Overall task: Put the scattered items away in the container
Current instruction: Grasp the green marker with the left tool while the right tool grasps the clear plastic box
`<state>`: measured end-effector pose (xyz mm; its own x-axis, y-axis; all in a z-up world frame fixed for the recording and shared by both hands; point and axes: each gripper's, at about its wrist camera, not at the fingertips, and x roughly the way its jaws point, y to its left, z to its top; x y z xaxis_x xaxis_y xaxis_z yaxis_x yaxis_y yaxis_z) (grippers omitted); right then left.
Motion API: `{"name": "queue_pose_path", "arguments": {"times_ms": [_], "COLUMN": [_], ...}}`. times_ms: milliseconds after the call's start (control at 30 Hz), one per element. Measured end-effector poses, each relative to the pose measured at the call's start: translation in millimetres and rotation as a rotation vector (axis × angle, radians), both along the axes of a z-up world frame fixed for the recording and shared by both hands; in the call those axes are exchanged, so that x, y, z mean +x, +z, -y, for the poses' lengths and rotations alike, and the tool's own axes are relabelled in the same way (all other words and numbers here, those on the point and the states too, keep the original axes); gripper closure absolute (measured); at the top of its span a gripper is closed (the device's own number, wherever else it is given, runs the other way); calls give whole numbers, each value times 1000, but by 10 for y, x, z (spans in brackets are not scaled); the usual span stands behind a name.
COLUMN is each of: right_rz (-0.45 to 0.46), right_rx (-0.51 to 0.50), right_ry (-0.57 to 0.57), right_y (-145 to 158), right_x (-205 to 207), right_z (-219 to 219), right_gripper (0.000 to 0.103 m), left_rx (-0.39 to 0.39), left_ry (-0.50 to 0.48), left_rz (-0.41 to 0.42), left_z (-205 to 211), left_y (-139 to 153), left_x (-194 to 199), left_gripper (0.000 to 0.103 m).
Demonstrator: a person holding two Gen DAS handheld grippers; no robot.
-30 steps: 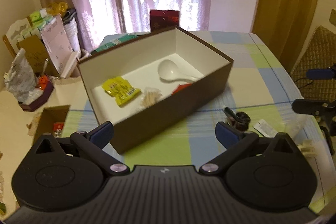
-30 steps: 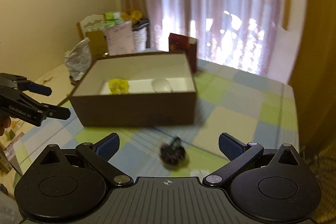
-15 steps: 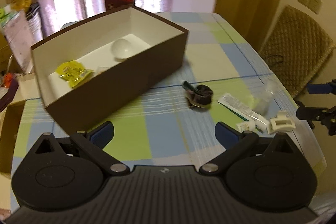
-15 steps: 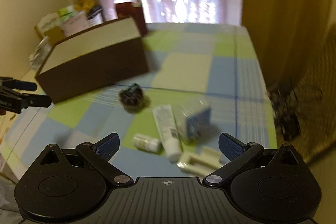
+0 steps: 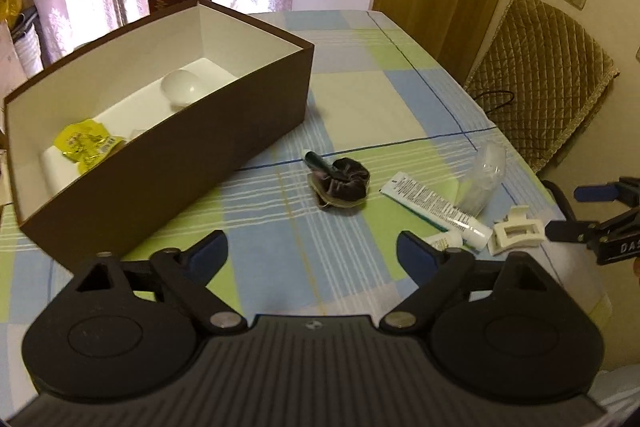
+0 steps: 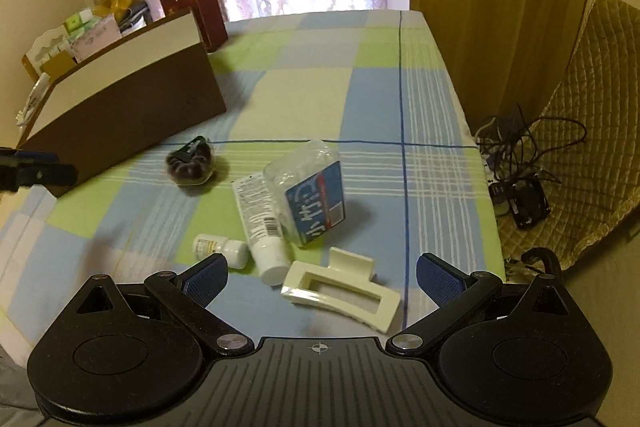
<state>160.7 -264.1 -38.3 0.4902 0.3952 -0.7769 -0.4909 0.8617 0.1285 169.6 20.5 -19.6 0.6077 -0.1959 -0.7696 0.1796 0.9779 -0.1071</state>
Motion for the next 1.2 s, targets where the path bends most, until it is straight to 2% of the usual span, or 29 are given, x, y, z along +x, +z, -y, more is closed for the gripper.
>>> {"name": "queue_pose_path", "arguments": {"times_ms": [267, 400, 433, 733, 933, 1067, 1200], "right_rz": [16, 16, 15, -7, -10, -11, 4], "right_rx": [-15, -16, -17, -29, -27, -12, 17], "right_ry": [-7, -20, -25, -54, -28, -4, 57], "right_y": [-15, -27, -33, -108, -137, -157, -130], "right_x": [308, 467, 506, 807, 918, 967, 933], "right_z": [-7, 41, 59, 195, 153, 102, 54], "right_gripper": [0, 0, 0, 0, 0, 0, 0], "left_rx": [-146, -192, -200, -249, -290, -287, -297], "left_ry": [86, 152, 169, 248, 274, 274, 284], "left_rz": [-93, -159, -176, -279, -340, -334, -300], "left_z": [-2, 1, 5, 55, 78, 71, -10], "left_y": [-214, -412, -463, -846, -1039, -1050, -953], "left_x": [676, 1071, 1166, 1719, 1848, 1823, 1732], "left_gripper": [52, 60, 65, 69, 86, 91, 92]}}
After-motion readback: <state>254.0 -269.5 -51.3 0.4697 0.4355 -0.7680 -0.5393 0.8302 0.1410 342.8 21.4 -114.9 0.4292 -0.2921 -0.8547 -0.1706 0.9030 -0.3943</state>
